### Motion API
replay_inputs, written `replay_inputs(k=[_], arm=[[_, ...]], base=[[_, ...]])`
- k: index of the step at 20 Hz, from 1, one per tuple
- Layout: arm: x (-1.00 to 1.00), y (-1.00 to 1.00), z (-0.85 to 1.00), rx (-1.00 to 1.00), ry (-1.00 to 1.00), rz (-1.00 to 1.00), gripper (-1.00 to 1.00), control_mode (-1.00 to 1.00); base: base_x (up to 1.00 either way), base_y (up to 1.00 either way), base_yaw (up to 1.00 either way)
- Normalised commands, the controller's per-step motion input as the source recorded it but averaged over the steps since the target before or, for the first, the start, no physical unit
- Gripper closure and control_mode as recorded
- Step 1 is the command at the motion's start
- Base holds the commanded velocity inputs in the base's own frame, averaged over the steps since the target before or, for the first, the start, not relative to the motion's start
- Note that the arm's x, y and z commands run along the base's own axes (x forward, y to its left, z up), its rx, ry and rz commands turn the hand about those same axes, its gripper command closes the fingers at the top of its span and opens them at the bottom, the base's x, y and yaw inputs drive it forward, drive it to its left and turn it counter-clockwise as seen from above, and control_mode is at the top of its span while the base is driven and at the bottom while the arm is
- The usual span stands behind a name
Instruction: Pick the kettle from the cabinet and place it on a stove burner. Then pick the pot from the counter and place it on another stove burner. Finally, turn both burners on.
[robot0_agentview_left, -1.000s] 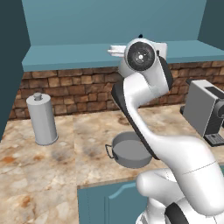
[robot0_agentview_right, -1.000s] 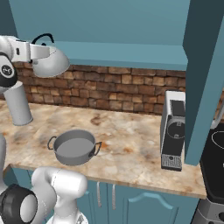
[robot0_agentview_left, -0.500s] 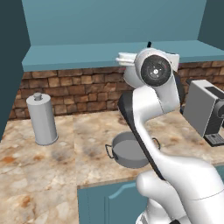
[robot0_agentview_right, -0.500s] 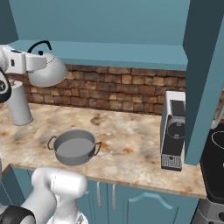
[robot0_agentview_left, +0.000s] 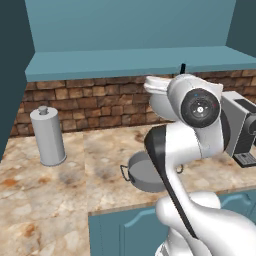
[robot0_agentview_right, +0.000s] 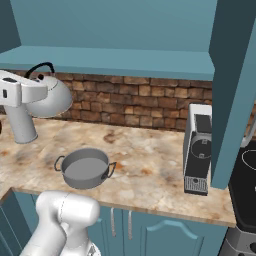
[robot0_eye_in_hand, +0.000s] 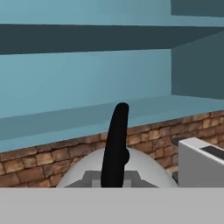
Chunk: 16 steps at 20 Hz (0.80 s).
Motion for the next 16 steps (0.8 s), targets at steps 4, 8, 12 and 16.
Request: replay_inputs(k=[4, 8, 12, 16], arm=[[-0.40, -0.02, -0.10, 0.01, 0.00, -0.01, 1.00, -1.00], [0.00, 0.00, 0.00, 0.00, 0.00, 0.00, 1.00, -1.00], [-0.08, -0.01, 0.00, 0.00, -0.03, 0.00, 1.00, 1.00], [0.00, 0.00, 0.00, 0.00, 0.00, 0.00, 1.00, 1.00]], base=[[0.00, 0.00, 0.00], [0.00, 0.00, 0.00], [-0.43, -0.21, -0.05], [-0.52, -0.40, -0.13]])
